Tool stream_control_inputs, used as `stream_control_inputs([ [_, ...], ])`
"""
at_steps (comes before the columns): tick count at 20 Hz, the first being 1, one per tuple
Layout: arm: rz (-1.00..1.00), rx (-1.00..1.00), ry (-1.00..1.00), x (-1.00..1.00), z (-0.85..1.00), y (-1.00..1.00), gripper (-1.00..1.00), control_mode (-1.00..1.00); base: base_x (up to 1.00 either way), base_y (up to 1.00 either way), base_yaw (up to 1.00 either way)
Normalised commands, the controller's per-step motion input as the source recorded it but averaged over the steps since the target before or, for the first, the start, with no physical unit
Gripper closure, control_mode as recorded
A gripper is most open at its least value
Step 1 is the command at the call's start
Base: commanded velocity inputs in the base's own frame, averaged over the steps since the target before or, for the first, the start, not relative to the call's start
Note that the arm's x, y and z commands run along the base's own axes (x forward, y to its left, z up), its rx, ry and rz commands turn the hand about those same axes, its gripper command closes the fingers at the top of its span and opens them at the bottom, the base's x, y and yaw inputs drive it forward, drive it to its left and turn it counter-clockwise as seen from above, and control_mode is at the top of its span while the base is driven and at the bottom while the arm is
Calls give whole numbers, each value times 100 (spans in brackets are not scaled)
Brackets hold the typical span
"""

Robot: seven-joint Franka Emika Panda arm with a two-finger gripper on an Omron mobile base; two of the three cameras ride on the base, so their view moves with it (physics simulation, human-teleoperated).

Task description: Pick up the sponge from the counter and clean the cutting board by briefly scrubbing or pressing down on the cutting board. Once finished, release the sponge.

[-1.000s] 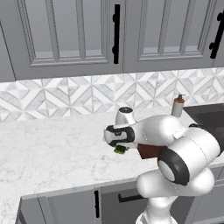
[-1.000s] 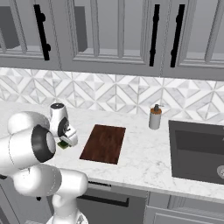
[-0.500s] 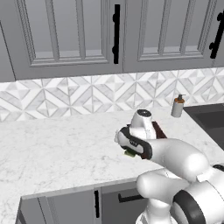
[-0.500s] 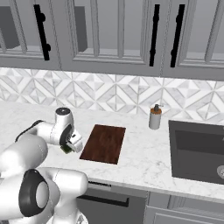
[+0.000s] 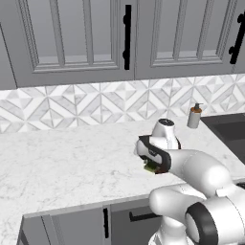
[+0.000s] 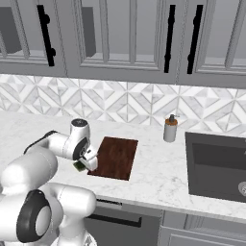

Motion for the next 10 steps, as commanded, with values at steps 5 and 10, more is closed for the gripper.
stream_control_inputs([
  [5, -1, 0, 0, 0, -6, -33, 100, -100, 0, 0, 0],
  [10, 0, 0, -1, 0, -23, -10, 100, -100, 0, 0, 0],
])
